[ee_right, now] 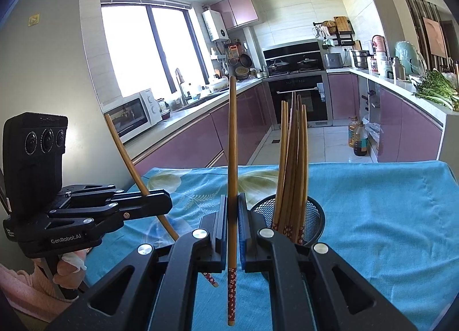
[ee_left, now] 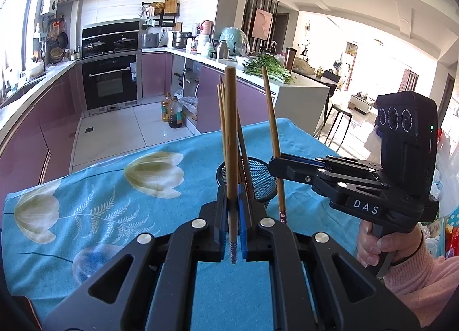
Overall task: Organize utensils
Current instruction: 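Carry both upright chopsticks over the mesh cup rim, then lower both chopsticks down into the mesh cup among the others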
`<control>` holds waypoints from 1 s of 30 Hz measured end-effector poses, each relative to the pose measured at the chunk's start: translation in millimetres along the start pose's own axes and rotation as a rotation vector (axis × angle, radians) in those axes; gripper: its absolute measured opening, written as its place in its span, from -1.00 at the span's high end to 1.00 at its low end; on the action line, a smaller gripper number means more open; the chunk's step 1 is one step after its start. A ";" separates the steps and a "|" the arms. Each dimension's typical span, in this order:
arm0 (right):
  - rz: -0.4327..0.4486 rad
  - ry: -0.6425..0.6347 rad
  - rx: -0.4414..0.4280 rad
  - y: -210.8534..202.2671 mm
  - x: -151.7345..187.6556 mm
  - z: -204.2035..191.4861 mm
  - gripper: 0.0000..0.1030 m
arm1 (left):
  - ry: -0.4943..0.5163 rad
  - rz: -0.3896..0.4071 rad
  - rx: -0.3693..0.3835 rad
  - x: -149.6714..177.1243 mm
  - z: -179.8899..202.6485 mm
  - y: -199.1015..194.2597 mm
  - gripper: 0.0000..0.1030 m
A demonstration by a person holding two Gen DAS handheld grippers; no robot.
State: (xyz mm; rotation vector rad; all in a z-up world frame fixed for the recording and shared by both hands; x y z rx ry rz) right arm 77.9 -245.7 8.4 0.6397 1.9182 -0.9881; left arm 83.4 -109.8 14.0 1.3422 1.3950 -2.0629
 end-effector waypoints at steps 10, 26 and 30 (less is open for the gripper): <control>0.029 -0.004 0.004 -1.4 -11.8 5.4 0.89 | 0.012 0.033 0.024 -16.3 5.4 -5.4 0.86; 0.061 -0.019 -0.005 -5.5 -20.9 9.1 0.89 | 0.022 0.077 0.044 -40.2 12.3 -10.5 0.86; 0.069 -0.016 -0.008 -7.5 -22.3 9.2 0.89 | 0.027 0.090 0.043 -45.1 12.5 -10.9 0.86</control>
Point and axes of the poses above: each gripper's, at about its wrist camera, not at the fingertips, and y roughly the way its jaws point, z to its right, x to its underside, the point moved 2 cm from there along y, roughly the way its jaws point, and after that the axes turned 5 degrees about -x, right-handed, at the moved point
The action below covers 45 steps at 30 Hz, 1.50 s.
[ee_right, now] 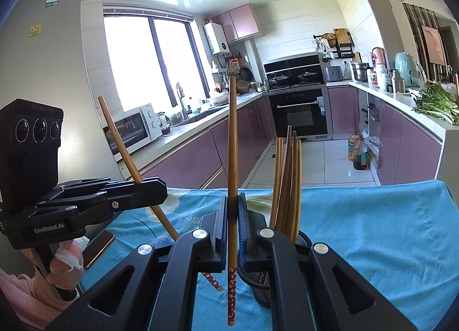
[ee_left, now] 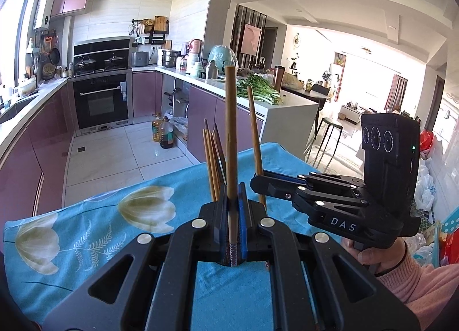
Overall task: Organize utensils
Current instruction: 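Lower both chopsticks down into the mesh cup among the others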
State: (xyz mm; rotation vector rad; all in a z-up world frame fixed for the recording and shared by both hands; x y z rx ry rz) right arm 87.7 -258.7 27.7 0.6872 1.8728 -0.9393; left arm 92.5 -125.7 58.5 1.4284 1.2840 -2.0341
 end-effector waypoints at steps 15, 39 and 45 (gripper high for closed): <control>0.026 -0.013 0.002 0.0 -16.9 1.1 0.89 | 0.020 0.043 0.005 -16.4 11.9 -0.4 0.86; 0.049 -0.001 0.044 8.9 -24.4 5.3 0.89 | 0.026 0.045 0.008 -17.7 12.5 7.2 0.86; 0.042 0.018 0.055 14.6 -23.4 10.6 0.89 | 0.025 0.026 0.004 -17.2 15.6 11.9 0.86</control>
Point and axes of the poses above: each gripper's, at about its wrist camera, not at the fingertips, and y roughly the way its jaws point, z to its right, x to its underside, the point moved 2 cm from there along y, roughly the way its jaws point, and after that the axes turned 5 degrees about -x, right-handed, at the moved point
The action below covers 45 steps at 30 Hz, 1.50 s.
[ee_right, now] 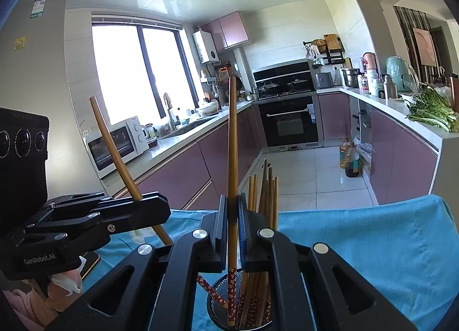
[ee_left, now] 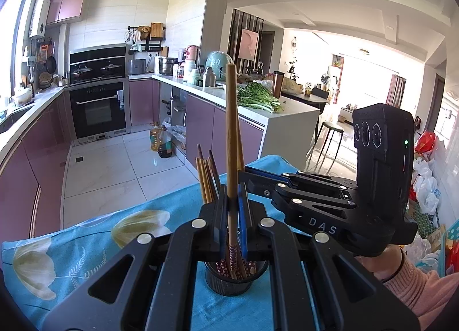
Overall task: Organize utensils
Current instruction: 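Lower both chopsticks down into the mesh cup among the others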
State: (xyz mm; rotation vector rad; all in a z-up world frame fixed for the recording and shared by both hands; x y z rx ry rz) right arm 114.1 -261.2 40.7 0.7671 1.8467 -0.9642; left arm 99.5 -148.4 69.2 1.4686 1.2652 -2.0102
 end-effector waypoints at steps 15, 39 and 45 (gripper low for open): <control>-0.009 0.029 0.035 13.2 4.2 10.2 0.89 | -0.003 -0.051 0.005 1.9 3.8 8.3 0.86; -0.043 0.036 0.049 23.5 18.9 12.1 0.89 | 0.005 -0.105 -0.012 2.4 3.4 25.3 0.86; -0.046 0.035 0.053 25.9 22.9 12.1 0.89 | 0.004 -0.115 -0.016 3.5 4.2 29.7 0.86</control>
Point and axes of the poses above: each gripper's, at about its wrist camera, not at the fingertips, and y roughly the way its jaws point, z to its right, x to its underside, the point moved 2 cm from there along y, roughly the way its jaws point, and after that the axes turned 5 degrees about -x, right-handed, at the moved point
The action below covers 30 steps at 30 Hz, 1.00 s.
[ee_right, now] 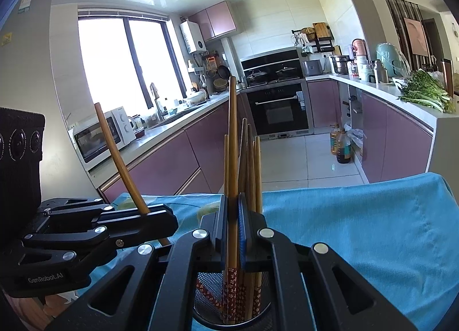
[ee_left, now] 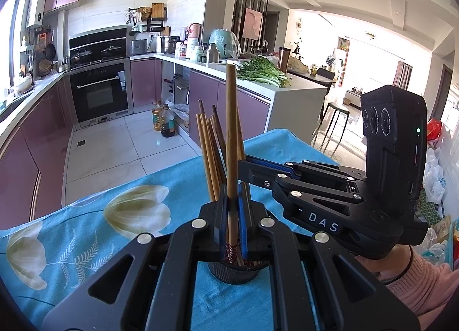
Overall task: Organize utensils
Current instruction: 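Lower both chopsticks down into the mesh cup among the others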
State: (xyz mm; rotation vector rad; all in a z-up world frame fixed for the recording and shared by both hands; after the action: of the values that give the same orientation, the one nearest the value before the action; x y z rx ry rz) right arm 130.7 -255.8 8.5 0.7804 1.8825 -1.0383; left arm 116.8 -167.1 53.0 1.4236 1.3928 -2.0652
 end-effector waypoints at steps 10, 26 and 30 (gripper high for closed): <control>-0.013 -0.002 0.009 4.4 5.1 2.2 0.89 | 0.003 -0.019 -0.008 2.8 -2.3 5.7 0.86; -0.049 0.001 0.018 10.3 16.1 4.7 0.89 | 0.013 -0.050 -0.001 6.5 -5.7 21.2 0.86; -0.065 0.002 0.022 12.4 17.5 7.7 0.89 | 0.013 -0.051 -0.001 8.4 -6.3 22.9 0.86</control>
State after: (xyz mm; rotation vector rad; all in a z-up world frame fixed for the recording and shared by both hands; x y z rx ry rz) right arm 135.4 -254.6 -13.8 0.7376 1.9123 -1.0999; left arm 131.6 -171.1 33.0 1.4182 1.4496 -2.0900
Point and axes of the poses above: each gripper's, at about its wrist camera, not at the fingertips, and y roughly the way its jaws point, z to its right, x to its underside, the point moved 2 cm from there along y, roughly the way its jaws point, and after that the axes turned 5 degrees about -x, right-handed, at the moved point
